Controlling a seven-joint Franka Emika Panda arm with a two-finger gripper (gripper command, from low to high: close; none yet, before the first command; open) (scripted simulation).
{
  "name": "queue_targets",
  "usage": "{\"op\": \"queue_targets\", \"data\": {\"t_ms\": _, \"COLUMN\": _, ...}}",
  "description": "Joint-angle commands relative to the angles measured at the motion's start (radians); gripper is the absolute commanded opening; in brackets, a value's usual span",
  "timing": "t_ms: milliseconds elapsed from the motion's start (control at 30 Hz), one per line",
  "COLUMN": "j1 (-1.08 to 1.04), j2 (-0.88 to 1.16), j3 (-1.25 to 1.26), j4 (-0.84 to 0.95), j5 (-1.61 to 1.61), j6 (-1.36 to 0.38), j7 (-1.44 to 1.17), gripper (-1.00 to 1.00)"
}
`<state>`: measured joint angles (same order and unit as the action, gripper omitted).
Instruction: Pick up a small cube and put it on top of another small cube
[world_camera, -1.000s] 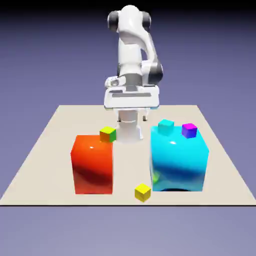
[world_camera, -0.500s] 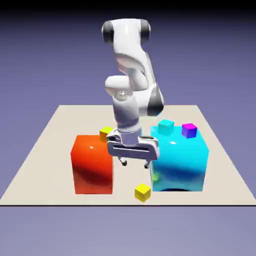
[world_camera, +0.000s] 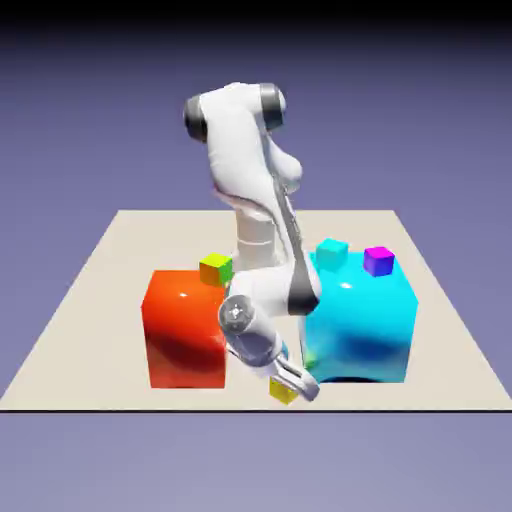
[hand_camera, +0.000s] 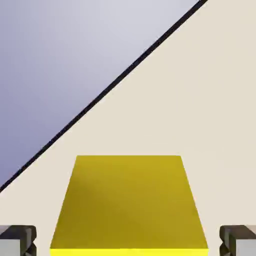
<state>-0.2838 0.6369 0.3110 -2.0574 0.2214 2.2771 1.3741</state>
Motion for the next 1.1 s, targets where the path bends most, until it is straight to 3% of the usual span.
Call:
{"op": "queue_targets", "data": {"t_ms": 0, "j1": -0.009, "j2": -0.031, "j3": 0.001, "j4": 0.012, "j5": -0.002, "j6": -0.044, "j7": 0.004, "gripper": -1.00}}
{"op": "queue_targets", "data": {"t_ms": 100, "j1": -0.029, "j2": -0.119, "j3": 0.005, "j4": 0.032, "j5": -0.010, "j6": -0.136, "j7": -0.014, "gripper": -1.00}}
{"op": "queue_targets", "data": {"t_ms": 367, "j1": 0.002, "j2": -0.298, "j3": 0.004, "j4": -0.093, "j5": -0.140, "j6": 0.081, "j7": -0.362, "gripper": -1.00}}
{"op": "queue_targets", "data": {"t_ms": 600, "j1": 0.097, "j2": -0.550, "j3": -0.196, "j4": -0.096, "j5": -0.219, "j6": -0.219, "j7": -0.576, "gripper": -1.00}}
{"op": "queue_targets", "data": {"t_ms": 1067, "j1": 0.191, "j2": -0.705, "j3": -0.458, "j4": 0.023, "j5": -0.195, "j6": -0.825, "j7": -0.516, "gripper": -1.00}}
